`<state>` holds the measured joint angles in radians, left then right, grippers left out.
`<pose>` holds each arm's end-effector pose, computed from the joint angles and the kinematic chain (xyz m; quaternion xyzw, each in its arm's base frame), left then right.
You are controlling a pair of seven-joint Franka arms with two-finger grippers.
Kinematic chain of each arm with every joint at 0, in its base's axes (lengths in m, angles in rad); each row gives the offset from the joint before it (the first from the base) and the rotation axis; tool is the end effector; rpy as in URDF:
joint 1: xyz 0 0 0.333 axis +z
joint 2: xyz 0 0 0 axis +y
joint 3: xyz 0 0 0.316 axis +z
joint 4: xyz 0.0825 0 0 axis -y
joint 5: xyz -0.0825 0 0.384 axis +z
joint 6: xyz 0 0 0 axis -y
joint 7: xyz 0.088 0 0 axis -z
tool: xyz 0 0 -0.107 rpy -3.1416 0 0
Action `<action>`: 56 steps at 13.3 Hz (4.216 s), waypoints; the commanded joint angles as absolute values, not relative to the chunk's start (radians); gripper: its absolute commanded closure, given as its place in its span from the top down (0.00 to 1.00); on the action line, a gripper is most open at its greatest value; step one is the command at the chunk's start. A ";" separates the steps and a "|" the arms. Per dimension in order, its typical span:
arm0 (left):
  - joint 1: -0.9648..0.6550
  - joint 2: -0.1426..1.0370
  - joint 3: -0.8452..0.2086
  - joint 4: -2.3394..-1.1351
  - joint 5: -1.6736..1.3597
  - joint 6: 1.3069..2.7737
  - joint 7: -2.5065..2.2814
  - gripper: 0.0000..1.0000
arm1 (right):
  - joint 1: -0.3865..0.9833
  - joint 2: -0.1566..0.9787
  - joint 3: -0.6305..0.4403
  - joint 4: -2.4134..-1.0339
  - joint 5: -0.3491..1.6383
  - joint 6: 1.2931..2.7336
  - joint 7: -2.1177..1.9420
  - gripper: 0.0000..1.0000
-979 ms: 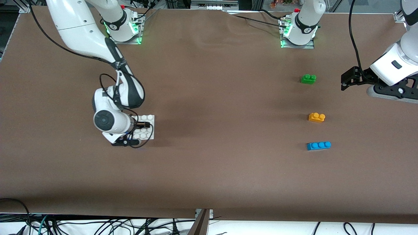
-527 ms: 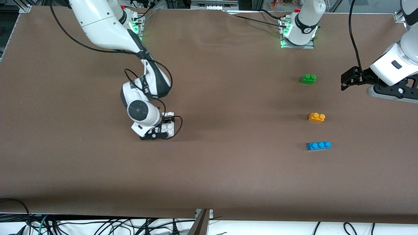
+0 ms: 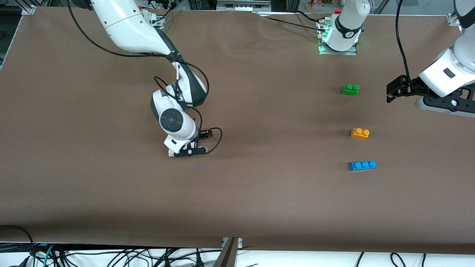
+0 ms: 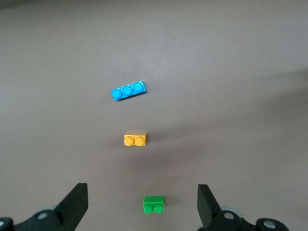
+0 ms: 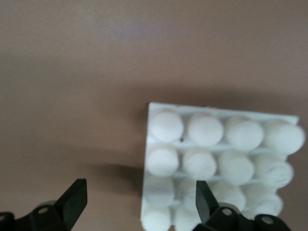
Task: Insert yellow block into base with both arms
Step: 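Slide the white base plate with the right gripper toward the table middle, then push the white base plate further toward the table middle with the right gripper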
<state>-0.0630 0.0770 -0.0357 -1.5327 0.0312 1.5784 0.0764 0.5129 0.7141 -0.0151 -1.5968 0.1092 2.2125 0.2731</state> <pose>0.5757 -0.0529 0.5996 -0.9959 0.0877 0.0155 0.0144 0.6001 0.3317 0.2048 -0.9950 -0.0789 0.0593 0.0159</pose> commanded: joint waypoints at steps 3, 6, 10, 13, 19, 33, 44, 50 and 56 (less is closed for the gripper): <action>-0.067 0.080 -0.052 -1.509 0.017 1.569 0.074 1.00 | 0.427 0.727 -0.031 -1.583 0.109 2.186 0.160 1.00; -0.067 0.077 -0.051 -1.511 0.015 1.569 0.074 1.00 | 0.420 0.750 -0.035 -1.597 0.109 2.187 0.170 1.00; -0.063 0.078 -0.040 -1.511 0.017 1.569 0.075 1.00 | 0.426 0.752 -0.035 -1.603 0.109 2.184 0.169 1.00; -0.063 0.077 -0.041 -1.513 0.017 1.568 0.077 1.00 | 0.429 0.753 -0.035 -1.600 0.121 2.186 0.178 1.00; -0.061 0.077 -0.043 -1.513 0.017 1.569 0.075 1.00 | 0.429 0.758 -0.034 -1.595 0.147 2.194 0.215 1.00; -0.061 0.077 -0.048 -1.513 0.017 1.568 0.075 1.00 | 0.564 0.807 -0.026 -1.568 0.147 2.292 0.431 1.00; -0.057 0.077 -0.038 -1.516 0.017 1.566 0.077 1.00 | 0.693 0.851 -0.026 -1.474 0.147 2.351 0.555 1.00; -0.055 0.078 -0.037 -1.516 0.017 1.566 0.080 1.00 | 0.733 0.853 -0.026 -1.473 0.147 2.401 0.557 1.00; -0.055 0.078 -0.037 -1.516 0.017 1.568 0.080 1.00 | 0.715 0.836 -0.034 -1.447 0.144 2.379 0.538 1.00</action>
<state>-0.0569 0.0761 -0.0396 -1.5303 0.0312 1.5784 0.0764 0.7257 0.8288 -0.0286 -1.4913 0.1296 2.3942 0.5502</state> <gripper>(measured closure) 0.000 0.000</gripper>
